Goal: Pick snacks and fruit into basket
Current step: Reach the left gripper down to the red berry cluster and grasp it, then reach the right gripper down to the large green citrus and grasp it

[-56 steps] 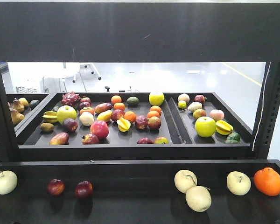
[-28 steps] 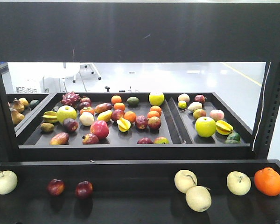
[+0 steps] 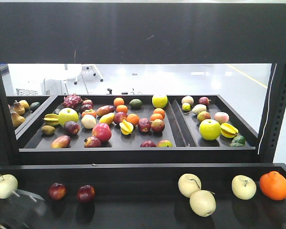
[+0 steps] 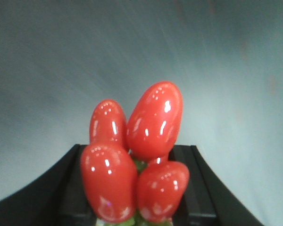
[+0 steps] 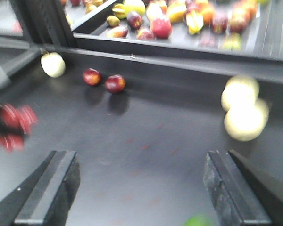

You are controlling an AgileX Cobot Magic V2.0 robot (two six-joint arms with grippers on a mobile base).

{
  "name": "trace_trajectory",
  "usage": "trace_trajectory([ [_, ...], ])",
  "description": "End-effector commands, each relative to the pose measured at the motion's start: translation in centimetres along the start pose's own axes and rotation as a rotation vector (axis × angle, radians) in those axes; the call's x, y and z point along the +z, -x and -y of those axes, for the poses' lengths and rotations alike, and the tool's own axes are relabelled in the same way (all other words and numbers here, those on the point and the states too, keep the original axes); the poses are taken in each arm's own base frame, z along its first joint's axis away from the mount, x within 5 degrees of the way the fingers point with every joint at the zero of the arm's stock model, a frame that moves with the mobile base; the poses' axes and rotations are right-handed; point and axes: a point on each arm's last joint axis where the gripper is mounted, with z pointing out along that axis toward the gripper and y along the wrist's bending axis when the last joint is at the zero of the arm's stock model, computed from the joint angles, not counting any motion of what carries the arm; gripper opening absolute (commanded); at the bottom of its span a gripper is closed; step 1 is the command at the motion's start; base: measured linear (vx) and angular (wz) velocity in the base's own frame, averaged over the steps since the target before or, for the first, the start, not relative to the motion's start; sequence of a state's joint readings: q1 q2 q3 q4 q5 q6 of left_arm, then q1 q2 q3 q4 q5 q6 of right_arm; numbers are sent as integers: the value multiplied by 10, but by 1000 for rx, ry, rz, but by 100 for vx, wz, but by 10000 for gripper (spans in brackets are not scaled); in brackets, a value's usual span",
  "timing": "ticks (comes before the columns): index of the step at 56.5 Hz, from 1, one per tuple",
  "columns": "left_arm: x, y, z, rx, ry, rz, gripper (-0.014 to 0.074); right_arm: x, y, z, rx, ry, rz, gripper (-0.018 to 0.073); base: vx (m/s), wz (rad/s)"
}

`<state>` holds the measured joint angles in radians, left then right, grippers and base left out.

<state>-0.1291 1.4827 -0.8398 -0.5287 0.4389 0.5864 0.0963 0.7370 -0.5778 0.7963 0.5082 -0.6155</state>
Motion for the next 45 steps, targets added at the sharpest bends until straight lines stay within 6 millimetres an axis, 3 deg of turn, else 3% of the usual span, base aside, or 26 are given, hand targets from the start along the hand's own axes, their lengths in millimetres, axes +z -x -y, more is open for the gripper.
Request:
trace_trajectory([
  [1, -49, 17, -6, -28, 59, 191, -6, 13, 11, 6, 62, -31, -56, 592, 0, 0],
  [11, -100, 20, -11, -35, 126, 355, -6, 54, 23, 25, -2, -91, -361, 592, 0, 0],
  [18, -116, 21, -6, -27, 132, 411, -6, 90, 36, 43, -64, -147, -445, 592, 0, 0],
  [25, -125, 20, -2, -25, 128, 436, -6, 124, 41, 46, -78, -139, -507, 592, 0, 0],
  [37, -129, 19, -1, -20, 129, 449, -2, 188, 15, 39, -71, -246, -683, 592, 0, 0],
  [45, -129, 19, -1, -20, 128, 448, -2, 214, -5, 47, -1, -316, -767, 592, 0, 0],
])
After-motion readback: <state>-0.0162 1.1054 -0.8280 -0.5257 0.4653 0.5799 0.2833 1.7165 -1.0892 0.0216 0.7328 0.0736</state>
